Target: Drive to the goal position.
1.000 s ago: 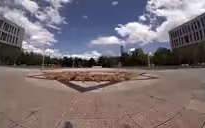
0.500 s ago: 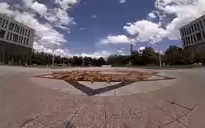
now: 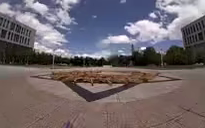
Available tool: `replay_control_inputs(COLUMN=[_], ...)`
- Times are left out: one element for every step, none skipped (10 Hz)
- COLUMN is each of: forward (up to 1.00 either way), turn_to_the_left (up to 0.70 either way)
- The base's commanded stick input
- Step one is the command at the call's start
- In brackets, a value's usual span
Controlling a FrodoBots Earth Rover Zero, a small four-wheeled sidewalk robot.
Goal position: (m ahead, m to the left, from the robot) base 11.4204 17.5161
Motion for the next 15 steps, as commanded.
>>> replay_control_inputs(forward=[0.7, 0.7, 0.7, 0.7, 0.7, 0.7, 0.7, 0.7, 0.7, 0.7, 0.7, 0.7, 0.7, 0.7, 0.7], turn_to_the_left=[0.35, 0.35, 0.35, 0.35, 0.35, 0.35, 0.35, 0.35, 0.35, 0.35, 0.35, 0.35, 0.09, 0.0, 0.0])
